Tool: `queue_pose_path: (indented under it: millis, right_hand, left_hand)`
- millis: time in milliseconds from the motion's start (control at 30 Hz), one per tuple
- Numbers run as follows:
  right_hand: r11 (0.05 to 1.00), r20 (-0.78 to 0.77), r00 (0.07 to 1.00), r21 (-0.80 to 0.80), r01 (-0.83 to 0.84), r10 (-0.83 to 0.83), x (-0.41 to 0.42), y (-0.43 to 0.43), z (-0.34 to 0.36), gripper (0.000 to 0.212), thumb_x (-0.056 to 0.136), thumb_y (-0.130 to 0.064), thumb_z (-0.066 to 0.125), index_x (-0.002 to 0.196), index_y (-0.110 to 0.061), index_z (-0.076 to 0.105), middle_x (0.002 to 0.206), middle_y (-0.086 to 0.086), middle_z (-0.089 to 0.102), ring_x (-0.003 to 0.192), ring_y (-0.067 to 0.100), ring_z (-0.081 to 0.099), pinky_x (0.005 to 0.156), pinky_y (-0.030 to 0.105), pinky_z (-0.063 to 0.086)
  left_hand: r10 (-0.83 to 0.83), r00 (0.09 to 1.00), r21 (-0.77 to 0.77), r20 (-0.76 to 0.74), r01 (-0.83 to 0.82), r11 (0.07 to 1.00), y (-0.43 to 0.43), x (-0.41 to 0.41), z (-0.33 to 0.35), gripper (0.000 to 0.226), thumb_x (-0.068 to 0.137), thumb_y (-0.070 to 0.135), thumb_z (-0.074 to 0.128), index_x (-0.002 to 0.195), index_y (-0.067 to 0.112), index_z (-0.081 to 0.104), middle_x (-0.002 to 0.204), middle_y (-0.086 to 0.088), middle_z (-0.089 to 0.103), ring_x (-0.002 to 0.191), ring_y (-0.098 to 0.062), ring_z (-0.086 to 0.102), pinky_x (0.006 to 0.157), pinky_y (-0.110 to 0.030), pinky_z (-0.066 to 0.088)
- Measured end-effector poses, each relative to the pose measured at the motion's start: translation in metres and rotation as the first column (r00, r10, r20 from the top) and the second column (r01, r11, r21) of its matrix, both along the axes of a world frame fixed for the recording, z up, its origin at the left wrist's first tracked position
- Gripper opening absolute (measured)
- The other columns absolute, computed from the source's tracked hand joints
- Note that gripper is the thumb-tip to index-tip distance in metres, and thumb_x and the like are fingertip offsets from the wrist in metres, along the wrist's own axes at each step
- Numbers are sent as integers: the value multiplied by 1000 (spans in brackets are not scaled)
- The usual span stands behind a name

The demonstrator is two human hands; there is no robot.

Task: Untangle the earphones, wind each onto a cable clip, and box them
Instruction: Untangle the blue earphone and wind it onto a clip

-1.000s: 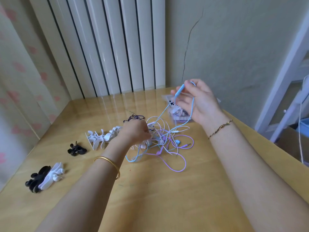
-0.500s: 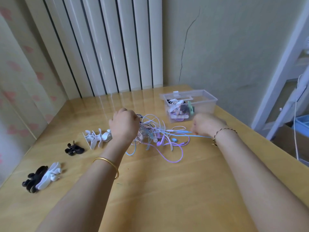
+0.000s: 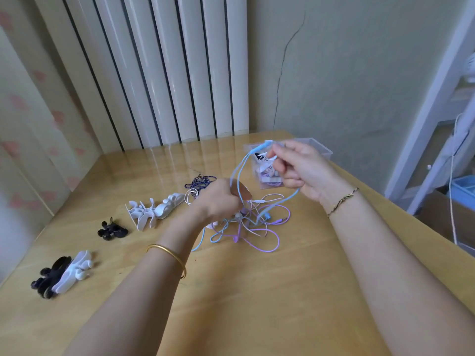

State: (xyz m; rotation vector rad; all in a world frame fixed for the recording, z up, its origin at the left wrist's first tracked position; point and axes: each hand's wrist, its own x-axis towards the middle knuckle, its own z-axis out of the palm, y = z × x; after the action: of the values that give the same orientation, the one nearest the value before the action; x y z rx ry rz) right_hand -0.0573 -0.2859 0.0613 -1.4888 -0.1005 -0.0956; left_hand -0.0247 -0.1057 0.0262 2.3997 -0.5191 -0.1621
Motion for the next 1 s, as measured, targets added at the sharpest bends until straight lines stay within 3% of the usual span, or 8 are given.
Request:
queue_pose_path:
  millis: [100, 233, 400, 533, 667, 767, 867, 1000]
  right_hand:
    - [975, 91, 988, -175, 135, -121, 0, 5, 4, 28, 99, -21, 46, 76, -10, 56, 53, 3, 49, 31, 2, 28, 32, 14, 22]
    - [550, 108, 983, -817, 174, -149, -1, 4, -8, 34, 89, -40, 58, 69, -14, 66, 63, -1, 66, 64, 12, 60, 70, 31, 49]
    - [105, -192, 972, -978, -178, -138, -13, 6, -12, 42, 77, -58, 65, 74, -16, 61, 67, -7, 59, 71, 13, 53, 65, 27, 42]
    - [298, -309, 950, -904, -307, 40, -18, 6, -11, 16, 81, -32, 72, 76, -17, 70, 56, -4, 55, 55, 6, 45, 53, 19, 35]
    - [697, 129, 988, -701, 151, -84, -7, 14, -8, 21, 86, -17, 65, 66, -21, 59, 66, -4, 55, 66, 12, 49, 57, 24, 35]
    - [888, 246, 953, -378, 263, -177, -4, 27, -3, 18, 91, -8, 53, 77, -20, 57, 82, 6, 58, 72, 15, 45, 54, 29, 33]
    - [960, 246, 940, -90, 267, -238, -2, 36, 4, 24, 96, -7, 43, 80, -24, 50, 98, 7, 69, 74, 16, 51, 56, 29, 37]
    - [945, 295, 898, 97, 312, -327, -2, 38, 12, 27, 96, 0, 32, 81, -21, 43, 78, 3, 56, 60, 8, 61, 55, 16, 41]
  left_hand:
    - [-241, 968, 96, -77, 247, 964, 2, -3, 1, 22, 83, 0, 55, 84, 19, 68, 82, 15, 64, 89, -13, 62, 79, -21, 50]
    - [-284, 959, 339, -14, 272, 901, 9, 1, -9, 6, 79, 21, 64, 80, 17, 69, 84, -5, 66, 75, -18, 58, 71, -33, 53]
    - [33, 997, -121, 66, -25, 992, 14, 11, -13, 18, 92, 8, 48, 76, 14, 54, 75, -4, 71, 67, -25, 66, 69, -39, 55]
    - [146, 987, -265, 63, -124, 956, 16, 16, -13, 20, 93, 5, 40, 78, 13, 51, 70, -7, 70, 63, -26, 67, 72, -40, 53]
    - [153, 987, -267, 48, -135, 954, 15, 16, -14, 26, 96, 10, 39, 74, 16, 53, 69, -6, 68, 66, -27, 66, 71, -38, 53]
    - [150, 986, -216, 68, -132, 967, 13, 12, -16, 26, 94, 12, 44, 69, 16, 49, 63, 0, 61, 61, -21, 63, 57, -27, 49]
    - [142, 986, -133, 82, -130, 982, 13, 10, -19, 19, 93, 13, 45, 76, 7, 52, 69, -4, 66, 54, -21, 63, 46, -22, 47]
    - [166, 976, -47, 141, -160, 986, 15, 13, -23, 20, 93, 17, 45, 80, 4, 54, 69, -1, 68, 65, -23, 65, 64, -33, 53]
